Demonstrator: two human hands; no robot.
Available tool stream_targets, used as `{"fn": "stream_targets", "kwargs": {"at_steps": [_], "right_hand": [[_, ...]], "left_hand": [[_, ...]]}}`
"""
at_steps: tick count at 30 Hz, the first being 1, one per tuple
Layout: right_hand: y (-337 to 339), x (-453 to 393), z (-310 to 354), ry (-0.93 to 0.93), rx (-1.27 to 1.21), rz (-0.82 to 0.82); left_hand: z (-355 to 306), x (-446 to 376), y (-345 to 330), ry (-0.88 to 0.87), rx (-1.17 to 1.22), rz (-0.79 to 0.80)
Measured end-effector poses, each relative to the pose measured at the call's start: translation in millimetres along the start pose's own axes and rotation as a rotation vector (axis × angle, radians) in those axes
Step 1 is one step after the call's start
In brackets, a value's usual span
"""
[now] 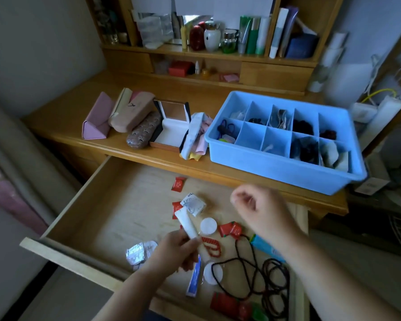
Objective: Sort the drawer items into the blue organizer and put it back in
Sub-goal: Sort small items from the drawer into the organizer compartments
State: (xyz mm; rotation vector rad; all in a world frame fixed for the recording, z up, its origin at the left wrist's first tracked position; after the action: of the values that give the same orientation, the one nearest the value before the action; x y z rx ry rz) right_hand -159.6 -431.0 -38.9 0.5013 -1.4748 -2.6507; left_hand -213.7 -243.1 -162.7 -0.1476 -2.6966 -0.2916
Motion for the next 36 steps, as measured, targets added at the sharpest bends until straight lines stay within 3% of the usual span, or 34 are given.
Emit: {"fn": "stream_targets", "kwargs": {"at_steps": [2, 3, 5, 7, 8, 10, 13, 15, 16, 17, 21, 22, 25, 26, 28, 32, 34, 36], "right_hand": [[-41, 15, 0, -0.113, -0.167, 0.303], [-51, 20, 2, -0.111, -0.217, 0.36], [-51, 19, 8, -0.068, -0.282, 0.369], [-39, 14, 10, -0.048, -0.365, 0.374], [-27, 9, 10, -0.033, -0.367, 0.326], [19, -3, 9, 0.032, -0.266, 0.021], [99, -14, 3, 0.133, -0.055, -0.56], [123, -25, -5, 0.124, 0.14, -0.742], [125, -35, -11, 0.095, 0.225, -0.739], [119, -47, -18, 0.054, 0.318, -0.677], [64, -78, -54, -0.114, 0.598, -0.179], [60, -75, -56, -0.116, 0.579, -0.169], [64, -47, -32, 0.08, 0.495, -0.436], [58, -33, -22, 0.167, 0.443, -0.456], [30, -9, -6, 0.283, 0.258, -0.302], [-43, 40, 17, 0.331, 0.078, 0.243], [-70, 55, 22, 0.384, 0.13, 0.372], [-66, 51, 26, 0.378, 0.134, 0.275]], "left_hand": [[-28, 4, -17, -0.177, -0.099, 0.088], [-39, 7, -26, -0.264, -0.25, 0.117], [-53, 10, -35, -0.424, -0.488, 0.124], [-61, 14, -36, -0.523, -0.415, 0.122], [-63, 14, -33, -0.529, -0.307, 0.114], [-58, 7, -22, -0.47, -0.158, 0.023], [-25, -8, -5, -0.245, -0.486, -0.137], [4, -12, 2, -0.05, -0.701, -0.136], [16, -12, 2, 0.032, -0.76, -0.112], [26, -12, 1, 0.101, -0.808, -0.087], [48, -17, -17, 0.229, -0.994, 0.059], [49, -17, -23, 0.241, -1.021, 0.103], [50, -14, -29, 0.291, -0.989, 0.135], [47, -14, -27, 0.278, -0.906, 0.102], [37, -14, -22, 0.204, -0.573, 0.016], [-1, -1, -25, 0.039, 0.18, -0.057], [-22, 7, -29, -0.059, 0.271, -0.057], [-43, 14, -30, -0.183, 0.201, 0.004]]}}
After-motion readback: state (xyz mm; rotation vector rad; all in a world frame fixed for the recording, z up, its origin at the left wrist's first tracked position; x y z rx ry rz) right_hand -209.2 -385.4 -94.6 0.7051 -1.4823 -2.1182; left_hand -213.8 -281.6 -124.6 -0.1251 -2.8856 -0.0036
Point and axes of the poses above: each hand's wrist, its own x-axis away from the middle knuckle, its own y-axis out of the back of the hand, z = x × y, the point moved 7 cm from there along -x, towards the middle knuckle, and after that the axes turned 13 degrees about x, right-handed, at the moved point
